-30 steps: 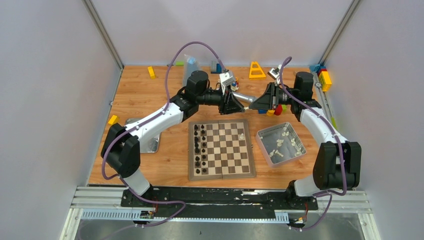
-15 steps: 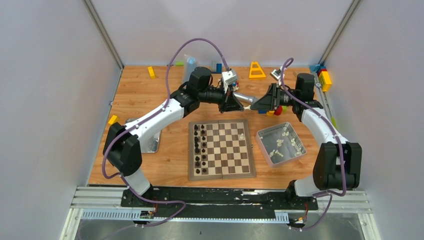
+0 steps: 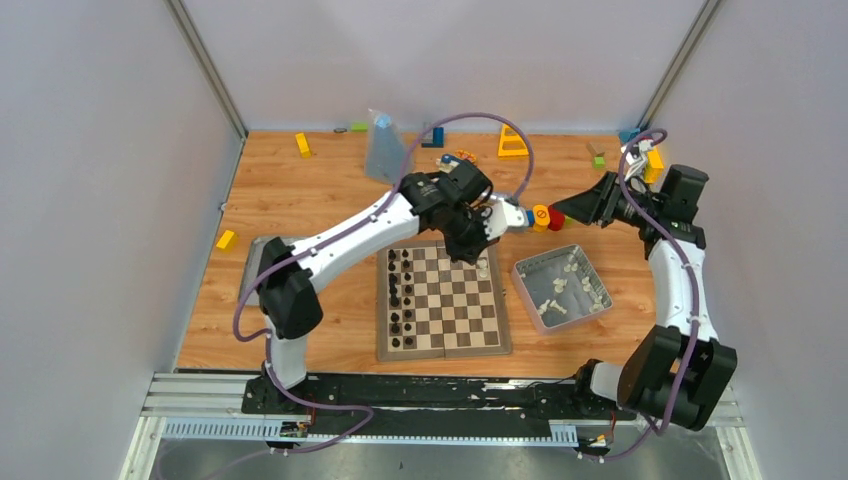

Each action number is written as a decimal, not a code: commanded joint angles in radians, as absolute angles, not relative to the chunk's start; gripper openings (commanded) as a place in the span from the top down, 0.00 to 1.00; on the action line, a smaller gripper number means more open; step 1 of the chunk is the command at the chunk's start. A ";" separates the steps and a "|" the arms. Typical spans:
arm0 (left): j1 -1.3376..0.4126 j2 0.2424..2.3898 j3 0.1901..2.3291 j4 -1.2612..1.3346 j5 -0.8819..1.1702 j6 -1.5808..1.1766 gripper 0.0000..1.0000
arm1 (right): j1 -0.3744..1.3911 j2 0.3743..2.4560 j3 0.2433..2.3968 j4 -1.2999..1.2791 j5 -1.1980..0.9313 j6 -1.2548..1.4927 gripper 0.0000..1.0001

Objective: Set up the chess pieces on the board
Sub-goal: Adjust the chess piece, then place the chess piece on the chessboard, then pick up the chess piece from the storage box.

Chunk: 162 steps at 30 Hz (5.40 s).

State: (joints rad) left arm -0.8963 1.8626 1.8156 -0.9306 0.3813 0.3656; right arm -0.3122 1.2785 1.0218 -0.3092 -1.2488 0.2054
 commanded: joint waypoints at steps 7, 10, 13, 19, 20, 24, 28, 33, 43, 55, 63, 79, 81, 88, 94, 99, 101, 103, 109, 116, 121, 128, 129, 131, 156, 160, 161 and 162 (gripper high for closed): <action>-1.034 2.125 2.182 -1.370 0.141 0.471 1.00 | -0.426 1.121 0.901 -0.386 -1.228 0.049 0.42; -1.064 2.217 2.245 -1.433 0.112 0.479 1.00 | -0.461 1.113 0.893 -0.391 -1.237 0.037 0.42; -1.085 2.293 2.319 -1.475 0.077 0.488 1.00 | -0.498 1.119 0.895 -0.396 -1.262 0.034 0.42; -1.118 2.389 2.433 -1.530 0.043 0.529 1.00 | -0.545 1.144 0.892 -0.412 -1.311 0.030 0.42; -1.124 2.397 2.445 -1.533 0.028 0.540 1.00 | -0.547 1.146 0.894 -0.415 -1.315 0.028 0.42; -1.140 2.441 2.472 -1.554 0.008 0.567 0.98 | -0.552 1.149 0.896 -0.422 -1.325 0.019 0.42; -1.149 2.469 2.488 -1.554 0.003 0.590 0.98 | -0.553 1.149 0.894 -0.425 -1.330 0.014 0.42; -1.163 2.488 2.500 -1.553 -0.010 0.611 0.96 | -0.553 1.155 0.894 -0.430 -1.332 0.009 0.42; -1.183 2.515 2.518 -1.540 -0.036 0.638 0.91 | -0.552 1.161 0.894 -0.436 -1.335 0.005 0.42; -1.194 2.523 2.518 -1.505 -0.046 0.637 0.82 | -0.555 1.162 0.894 -0.442 -1.338 0.006 0.42; -1.197 2.524 2.516 -1.486 -0.058 0.637 0.72 | -0.560 1.159 0.894 -0.443 -1.344 0.005 0.42; -1.200 2.509 2.475 -1.461 -0.070 0.637 0.64 | -0.568 1.158 0.893 -0.450 -1.355 0.005 0.43; -1.201 2.506 2.468 -1.459 -0.066 0.635 0.65 | -0.568 1.158 0.894 -0.449 -1.356 0.005 0.43; -1.200 2.504 2.467 -1.452 -0.042 0.627 0.79 | -0.571 1.158 0.892 -0.451 -1.359 0.005 0.44; -1.200 2.502 2.469 -1.447 -0.027 0.621 0.88 | -0.571 1.161 0.893 -0.452 -1.361 0.005 0.45; -1.200 2.506 2.494 -1.446 -0.011 0.617 0.88 | -0.572 1.161 0.892 -0.453 -1.362 0.005 0.45; -1.200 2.507 2.505 -1.444 -0.008 0.617 0.88 | -0.572 1.162 0.893 -0.453 -1.363 0.005 0.45; -1.200 2.508 2.510 -1.442 -0.006 0.617 0.88 | -0.572 1.163 0.893 -0.454 -1.362 0.006 0.45; -1.202 2.508 2.517 -1.427 -0.006 0.616 0.88 | -0.572 1.166 0.894 -0.455 -1.364 0.006 0.45; -1.203 2.509 2.513 -1.413 -0.006 0.616 0.87 | -0.574 1.166 0.893 -0.456 -1.367 0.005 0.45; -1.203 2.509 2.502 -1.412 -0.006 0.617 0.86 | -0.574 1.166 0.893 -0.456 -1.368 0.005 0.45; -1.203 2.509 2.491 -1.402 -0.013 0.615 0.73 | -0.575 1.166 0.893 -0.458 -1.370 0.005 0.45; -1.203 2.508 2.491 -1.400 -0.015 0.614 0.68 | -0.575 1.166 0.893 -0.458 -1.370 0.005 0.45; -1.203 2.503 2.490 -1.390 -0.019 0.612 0.63 | -0.575 1.167 0.893 -0.457 -1.368 0.005 0.45; -1.201 2.042 2.087 -1.059 -0.072 0.550 0.25 | -0.575 1.196 0.944 -0.660 -1.029 -0.221 0.45; -1.193 1.899 1.941 -0.979 -0.067 0.521 0.24 | -0.560 1.200 0.941 -0.734 -0.955 -0.343 0.45; -1.189 1.878 1.918 -0.966 -0.066 0.516 0.23 | -0.541 1.196 0.936 -0.754 -0.927 -0.375 0.45; -1.181 1.843 1.874 -0.945 -0.063 0.507 0.23 | -0.514 1.192 0.931 -0.770 -0.906 -0.405 0.45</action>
State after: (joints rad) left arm -1.1908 1.9812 1.9877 -1.0657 -0.0723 0.5579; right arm -0.5655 1.2030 0.9062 -0.6807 -1.0164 -0.2295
